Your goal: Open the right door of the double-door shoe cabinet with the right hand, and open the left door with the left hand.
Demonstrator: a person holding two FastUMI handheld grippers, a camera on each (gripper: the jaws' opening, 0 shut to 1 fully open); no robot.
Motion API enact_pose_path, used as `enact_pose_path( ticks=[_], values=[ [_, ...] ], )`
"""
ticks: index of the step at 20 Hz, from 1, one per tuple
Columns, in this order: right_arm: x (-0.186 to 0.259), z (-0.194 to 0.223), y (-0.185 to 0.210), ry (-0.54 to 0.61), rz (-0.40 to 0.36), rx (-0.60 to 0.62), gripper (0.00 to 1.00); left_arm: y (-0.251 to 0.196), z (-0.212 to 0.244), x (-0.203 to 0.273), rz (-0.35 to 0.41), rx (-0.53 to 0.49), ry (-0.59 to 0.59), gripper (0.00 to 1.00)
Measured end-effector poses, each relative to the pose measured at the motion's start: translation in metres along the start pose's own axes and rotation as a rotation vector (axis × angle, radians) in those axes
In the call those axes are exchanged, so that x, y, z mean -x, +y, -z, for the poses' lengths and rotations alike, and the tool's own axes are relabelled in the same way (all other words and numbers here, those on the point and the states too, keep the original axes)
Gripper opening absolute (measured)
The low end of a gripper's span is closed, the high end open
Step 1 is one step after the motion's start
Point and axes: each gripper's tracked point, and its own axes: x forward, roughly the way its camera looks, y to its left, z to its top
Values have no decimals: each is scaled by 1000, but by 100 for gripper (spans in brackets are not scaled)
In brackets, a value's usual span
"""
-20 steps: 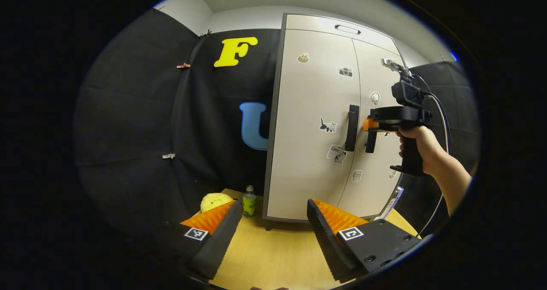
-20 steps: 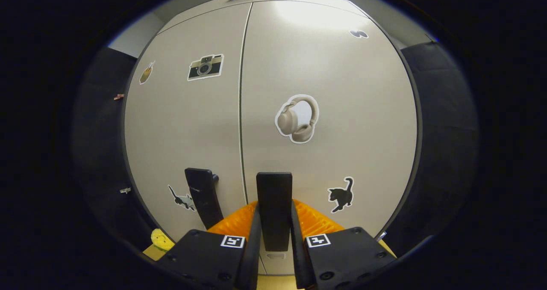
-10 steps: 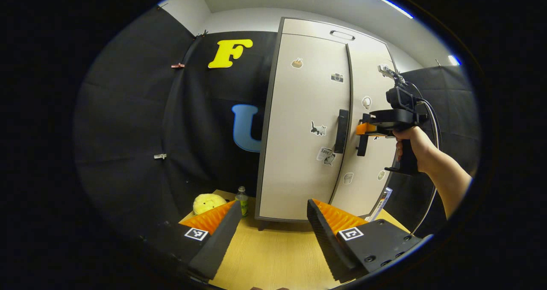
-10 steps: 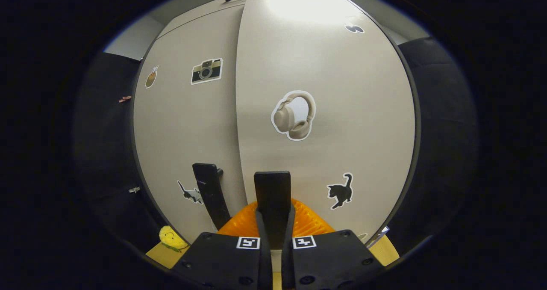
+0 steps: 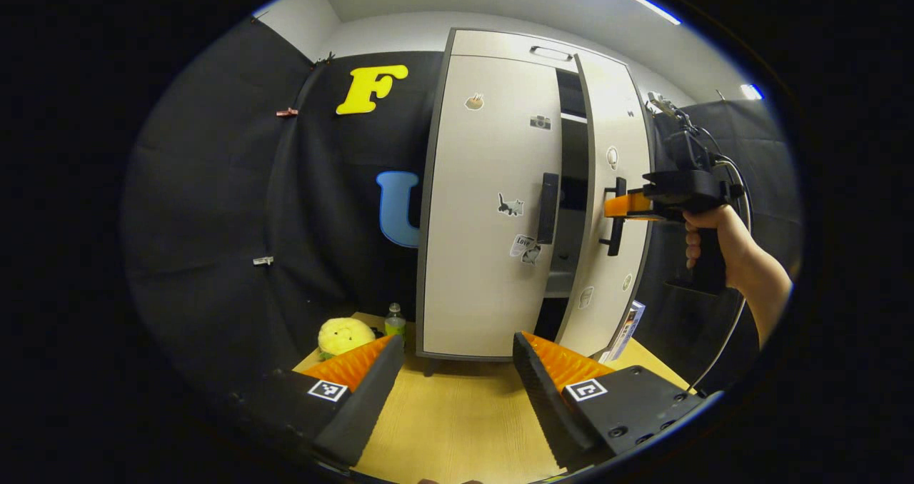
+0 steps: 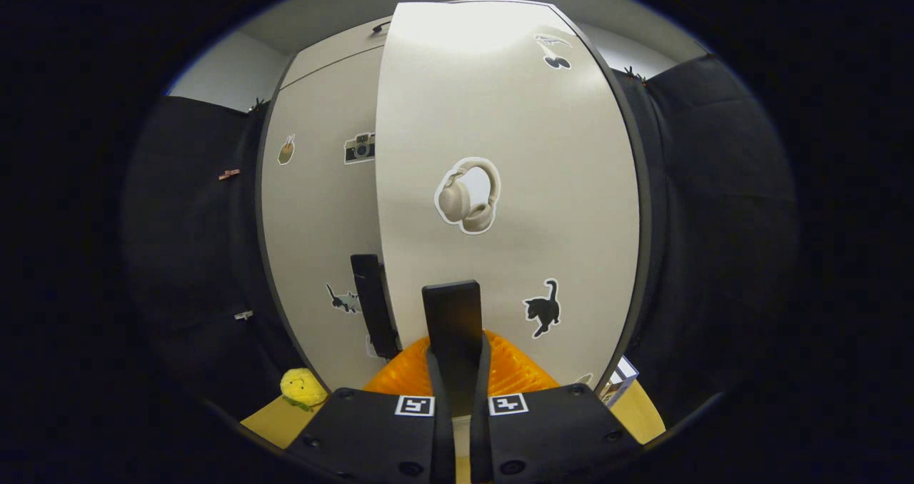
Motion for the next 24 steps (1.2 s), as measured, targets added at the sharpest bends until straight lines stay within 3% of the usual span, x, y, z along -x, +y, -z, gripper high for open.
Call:
enact_pose_path(
  ticks=[7, 13, 20, 24],
  values=[
    [24, -3, -18, -7, -76, -12, 12, -61, -8, 30, -12, 72, -18, 95],
    [35, -7, -29, 32, -90, 6, 12, -86, -13, 46, -23, 50, -36, 95],
    [53, -8, -55, 41, -65, 9, 12, -98, -36, 57, -9, 6, -103, 95],
    [64, -11, -79, 29, 5, 13, 12, -119, -27, 57, 30, -12, -88, 95]
  ],
)
